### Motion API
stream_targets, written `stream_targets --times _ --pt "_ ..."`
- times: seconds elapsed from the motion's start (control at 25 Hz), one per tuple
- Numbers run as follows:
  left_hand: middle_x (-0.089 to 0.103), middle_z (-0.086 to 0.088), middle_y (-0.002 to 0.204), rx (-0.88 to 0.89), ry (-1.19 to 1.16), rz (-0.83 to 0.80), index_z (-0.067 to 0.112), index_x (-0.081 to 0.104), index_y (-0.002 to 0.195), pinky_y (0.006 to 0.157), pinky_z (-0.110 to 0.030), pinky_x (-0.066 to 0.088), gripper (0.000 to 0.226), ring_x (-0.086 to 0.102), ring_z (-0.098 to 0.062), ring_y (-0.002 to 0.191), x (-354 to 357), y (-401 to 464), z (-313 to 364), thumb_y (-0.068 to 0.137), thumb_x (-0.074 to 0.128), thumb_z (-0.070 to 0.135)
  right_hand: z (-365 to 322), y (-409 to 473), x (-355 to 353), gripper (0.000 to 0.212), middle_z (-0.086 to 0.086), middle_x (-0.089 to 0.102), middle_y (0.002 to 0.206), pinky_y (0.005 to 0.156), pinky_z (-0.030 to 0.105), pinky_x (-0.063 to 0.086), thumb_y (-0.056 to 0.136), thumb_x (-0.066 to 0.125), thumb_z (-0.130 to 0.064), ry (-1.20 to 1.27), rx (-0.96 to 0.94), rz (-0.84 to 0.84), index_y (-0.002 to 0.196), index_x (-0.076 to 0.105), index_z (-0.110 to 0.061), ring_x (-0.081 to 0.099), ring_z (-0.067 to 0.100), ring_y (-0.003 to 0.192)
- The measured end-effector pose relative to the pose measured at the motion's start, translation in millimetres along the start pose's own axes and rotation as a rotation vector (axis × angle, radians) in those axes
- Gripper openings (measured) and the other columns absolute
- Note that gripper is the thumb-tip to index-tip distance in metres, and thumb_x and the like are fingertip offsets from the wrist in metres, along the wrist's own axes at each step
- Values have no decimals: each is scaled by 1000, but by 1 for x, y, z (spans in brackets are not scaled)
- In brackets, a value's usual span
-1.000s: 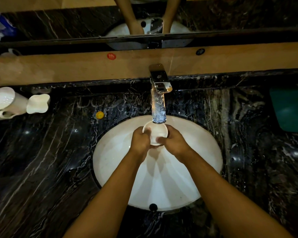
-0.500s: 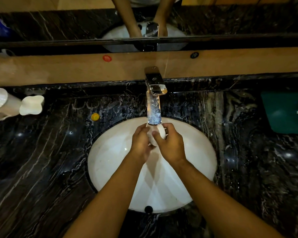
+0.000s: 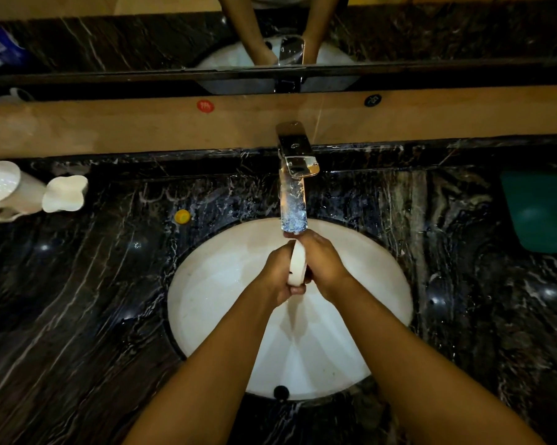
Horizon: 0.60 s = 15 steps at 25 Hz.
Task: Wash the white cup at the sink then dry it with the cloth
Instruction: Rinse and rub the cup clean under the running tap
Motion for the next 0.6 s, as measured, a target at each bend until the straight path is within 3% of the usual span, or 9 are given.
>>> stream_targets --times 0.08,0.24,0.4,0.52,0.6 --pt "53 -2 53 -5 -46 9 16 59 78 44 -17 24 26 48 -16 45 1 0 0 96 41 23 1 0 4 26 8 70 88 56 28 44 90 58 -38 -23 5 1 106 70 -22 66 28 82" --pt "65 5 69 -29 -141 -42 29 63 91 51 -23 22 32 58 -13 66 6 -1 1 99 37 45 2 -5 9 45 1 73 103 67 33 58 77 68 -52 -124 -147 14 115 59 -29 72 19 92" --pt "52 -4 55 -9 -21 3 16 60 76 43 -16 23 29 45 -15 42 -2 2 5 97 41 21 4 2 0 23 4 71 83 62 33 48 95 54 -41 49 -4 39 94 66 -22 68 22 79" --pt "54 -5 61 16 -42 21 14 62 83 46 -19 22 23 47 -19 49 -4 3 6 95 43 18 7 1 4 29 0 69 68 52 28 44 95 51 -43 163 81 -45 84 69 -24 67 13 62" --pt "60 -7 72 26 -101 81 15 62 93 49 -24 24 20 53 -21 59 -4 0 6 92 44 24 13 1 11 21 3 69 77 48 26 43 92 51 -43 174 50 -70 90 65 -27 68 18 68"
Point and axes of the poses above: each hand's wrist, its own y-axis towards the middle knuckle, its own x-axis out of the palm, z = x × y, the point moved 4 cm from there along y, towards the middle knuckle
